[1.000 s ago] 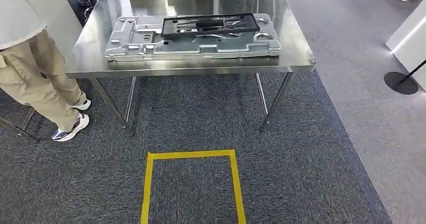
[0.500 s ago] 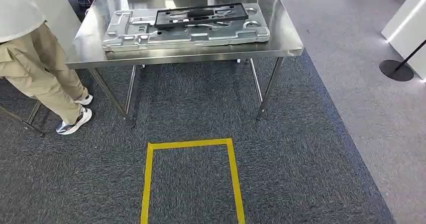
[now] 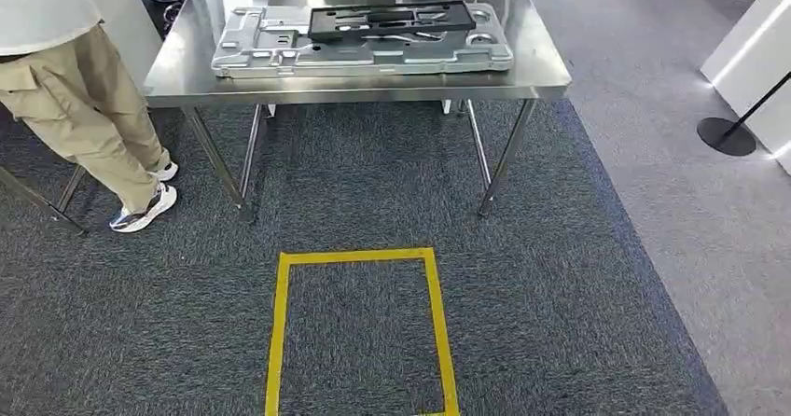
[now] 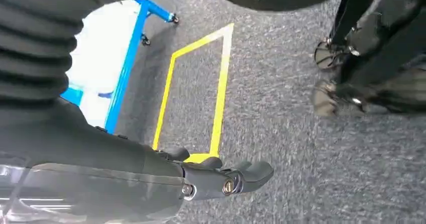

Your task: Take the parts from the cabinet and place them on the table.

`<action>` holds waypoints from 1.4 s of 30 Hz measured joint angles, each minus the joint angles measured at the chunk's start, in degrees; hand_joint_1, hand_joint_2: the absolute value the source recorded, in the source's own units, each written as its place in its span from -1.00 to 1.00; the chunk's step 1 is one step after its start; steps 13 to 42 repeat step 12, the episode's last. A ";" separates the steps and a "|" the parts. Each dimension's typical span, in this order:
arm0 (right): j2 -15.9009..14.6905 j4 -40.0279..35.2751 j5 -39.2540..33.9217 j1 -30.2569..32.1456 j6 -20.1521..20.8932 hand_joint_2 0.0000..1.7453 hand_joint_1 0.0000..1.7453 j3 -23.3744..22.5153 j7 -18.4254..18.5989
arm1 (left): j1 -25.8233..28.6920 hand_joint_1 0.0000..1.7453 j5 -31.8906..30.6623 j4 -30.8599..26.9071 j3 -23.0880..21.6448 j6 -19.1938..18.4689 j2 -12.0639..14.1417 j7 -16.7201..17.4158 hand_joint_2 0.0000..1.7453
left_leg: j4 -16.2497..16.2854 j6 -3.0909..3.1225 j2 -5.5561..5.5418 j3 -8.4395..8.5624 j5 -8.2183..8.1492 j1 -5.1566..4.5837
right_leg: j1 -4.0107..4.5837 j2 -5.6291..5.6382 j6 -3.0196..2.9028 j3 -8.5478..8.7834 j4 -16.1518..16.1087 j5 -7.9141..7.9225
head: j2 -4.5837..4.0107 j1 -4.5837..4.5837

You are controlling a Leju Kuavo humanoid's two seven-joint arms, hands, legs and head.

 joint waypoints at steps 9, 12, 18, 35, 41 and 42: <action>0.04 0.07 -0.04 -0.08 0.48 1.00 -1.00 -0.79 -0.94 | -0.27 -1.00 -0.04 -0.02 0.13 -0.20 0.00 -0.15 -1.00 | 1.98 -0.82 -0.22 -1.31 -0.20 -0.53 | 0.07 0.50 -0.97 9.47 -17.07 5.54 | 0.00 0.02; 0.02 0.07 -0.28 -0.10 0.28 -1.00 -1.00 -1.07 -1.07 | -0.32 -1.00 0.02 -0.02 0.24 -0.24 -0.04 -0.09 1.00 | 1.89 -1.02 -0.21 -1.41 -0.09 -0.39 | 0.21 0.50 -1.18 9.43 -17.07 5.56 | -0.02 0.00; 0.02 0.07 -0.28 -0.10 0.28 -1.00 -1.00 -1.07 -1.07 | -0.32 -1.00 0.02 -0.02 0.24 -0.24 -0.04 -0.09 1.00 | 1.89 -1.02 -0.21 -1.41 -0.09 -0.39 | 0.21 0.50 -1.18 9.43 -17.07 5.56 | -0.02 0.00; 0.02 0.07 -0.28 -0.10 0.28 -1.00 -1.00 -1.07 -1.07 | -0.32 -1.00 0.02 -0.02 0.24 -0.24 -0.04 -0.09 1.00 | 1.89 -1.02 -0.21 -1.41 -0.09 -0.39 | 0.21 0.50 -1.18 9.43 -17.07 5.56 | -0.02 0.00; 0.02 0.07 -0.28 -0.10 0.28 -1.00 -1.00 -1.07 -1.07 | -0.32 -1.00 0.02 -0.02 0.24 -0.24 -0.04 -0.09 1.00 | 1.89 -1.02 -0.21 -1.41 -0.09 -0.39 | 0.21 0.50 -1.18 9.43 -17.07 5.56 | -0.02 0.00; 0.02 0.07 -0.28 -0.10 0.28 -1.00 -1.00 -1.07 -1.07 | -0.32 -1.00 0.02 -0.02 0.24 -0.24 -0.04 -0.09 1.00 | 1.89 -1.02 -0.21 -1.41 -0.09 -0.39 | 0.21 0.50 -1.18 9.43 -17.07 5.56 | -0.02 0.00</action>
